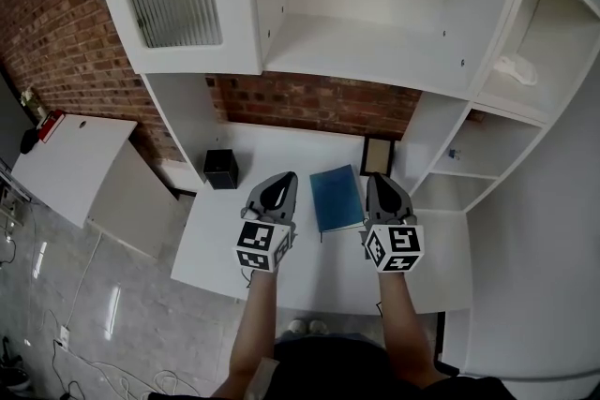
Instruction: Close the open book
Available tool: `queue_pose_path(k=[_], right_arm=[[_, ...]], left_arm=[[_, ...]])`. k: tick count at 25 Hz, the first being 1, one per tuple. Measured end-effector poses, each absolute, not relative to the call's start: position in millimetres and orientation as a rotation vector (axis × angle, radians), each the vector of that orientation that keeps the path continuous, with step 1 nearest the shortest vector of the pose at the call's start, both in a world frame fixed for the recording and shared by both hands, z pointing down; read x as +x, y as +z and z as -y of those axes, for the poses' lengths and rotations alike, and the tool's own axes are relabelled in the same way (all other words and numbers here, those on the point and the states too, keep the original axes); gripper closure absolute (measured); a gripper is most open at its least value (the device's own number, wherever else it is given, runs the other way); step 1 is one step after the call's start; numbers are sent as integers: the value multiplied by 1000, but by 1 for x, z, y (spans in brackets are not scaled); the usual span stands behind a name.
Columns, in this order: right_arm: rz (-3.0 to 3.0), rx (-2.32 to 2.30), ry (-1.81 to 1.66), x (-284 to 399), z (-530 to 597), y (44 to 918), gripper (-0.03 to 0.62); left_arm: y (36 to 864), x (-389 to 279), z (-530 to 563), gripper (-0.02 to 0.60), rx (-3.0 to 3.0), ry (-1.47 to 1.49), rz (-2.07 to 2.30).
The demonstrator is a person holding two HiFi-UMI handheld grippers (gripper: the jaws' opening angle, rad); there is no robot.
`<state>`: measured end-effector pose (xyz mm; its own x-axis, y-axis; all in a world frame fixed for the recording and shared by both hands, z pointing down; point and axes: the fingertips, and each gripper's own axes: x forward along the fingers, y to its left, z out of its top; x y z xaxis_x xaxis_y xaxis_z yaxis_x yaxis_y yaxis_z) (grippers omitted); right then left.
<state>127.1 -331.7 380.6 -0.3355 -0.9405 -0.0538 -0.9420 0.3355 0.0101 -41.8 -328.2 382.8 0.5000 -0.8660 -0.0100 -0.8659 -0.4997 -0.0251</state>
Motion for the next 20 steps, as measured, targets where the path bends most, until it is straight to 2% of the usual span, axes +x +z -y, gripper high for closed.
queue_pose_path(k=[20], right_arm=[[-2552, -1792, 42, 129, 322, 389, 597]], left_arm=[[389, -43, 319, 572, -2687, -18, -1585]])
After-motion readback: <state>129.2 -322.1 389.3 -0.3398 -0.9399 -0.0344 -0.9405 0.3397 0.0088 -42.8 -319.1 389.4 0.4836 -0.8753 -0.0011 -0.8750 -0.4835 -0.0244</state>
